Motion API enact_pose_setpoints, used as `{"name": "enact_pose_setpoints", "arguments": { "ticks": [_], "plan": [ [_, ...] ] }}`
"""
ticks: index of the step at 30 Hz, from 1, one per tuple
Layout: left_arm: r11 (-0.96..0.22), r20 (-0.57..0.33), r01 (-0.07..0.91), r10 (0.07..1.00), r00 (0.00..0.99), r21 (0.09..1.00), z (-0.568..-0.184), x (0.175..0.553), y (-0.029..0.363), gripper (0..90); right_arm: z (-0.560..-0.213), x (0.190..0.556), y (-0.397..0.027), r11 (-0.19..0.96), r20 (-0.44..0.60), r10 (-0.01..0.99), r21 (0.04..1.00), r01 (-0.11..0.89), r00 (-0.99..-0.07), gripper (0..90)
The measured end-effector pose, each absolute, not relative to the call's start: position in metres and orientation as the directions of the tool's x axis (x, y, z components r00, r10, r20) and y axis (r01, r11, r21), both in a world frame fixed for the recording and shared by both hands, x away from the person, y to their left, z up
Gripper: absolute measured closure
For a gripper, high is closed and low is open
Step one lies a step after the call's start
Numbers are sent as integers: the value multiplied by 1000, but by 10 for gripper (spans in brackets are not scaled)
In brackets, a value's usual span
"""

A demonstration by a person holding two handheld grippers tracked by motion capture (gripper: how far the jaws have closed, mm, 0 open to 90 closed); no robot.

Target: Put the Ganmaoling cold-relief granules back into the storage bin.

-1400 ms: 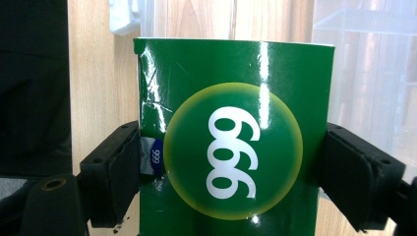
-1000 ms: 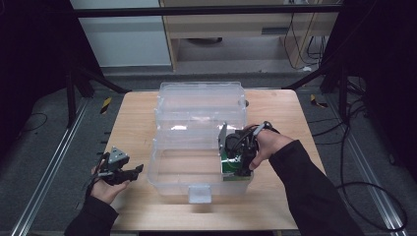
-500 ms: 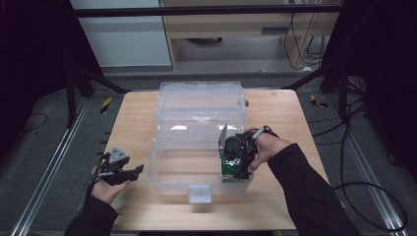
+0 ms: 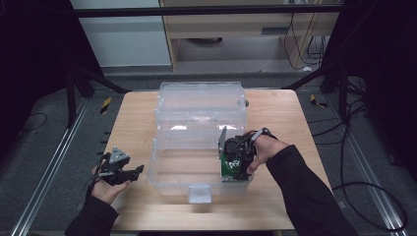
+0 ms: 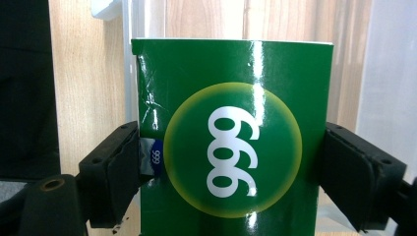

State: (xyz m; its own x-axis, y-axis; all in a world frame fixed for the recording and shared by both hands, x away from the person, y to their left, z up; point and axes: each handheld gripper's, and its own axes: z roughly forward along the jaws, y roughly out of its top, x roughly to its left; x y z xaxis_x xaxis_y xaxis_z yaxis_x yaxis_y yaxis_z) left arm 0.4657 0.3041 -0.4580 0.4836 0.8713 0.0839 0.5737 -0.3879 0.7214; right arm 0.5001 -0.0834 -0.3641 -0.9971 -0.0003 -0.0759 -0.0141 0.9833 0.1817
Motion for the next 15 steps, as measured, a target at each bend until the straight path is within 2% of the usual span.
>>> {"name": "enact_pose_setpoints", "arguments": {
  "ticks": [15],
  "plan": [
    [-388,83,573,871,485,722,-458,466,304,345,-378,503,-79,989,-59,0,149,-9,-998,166]
  ]
}}
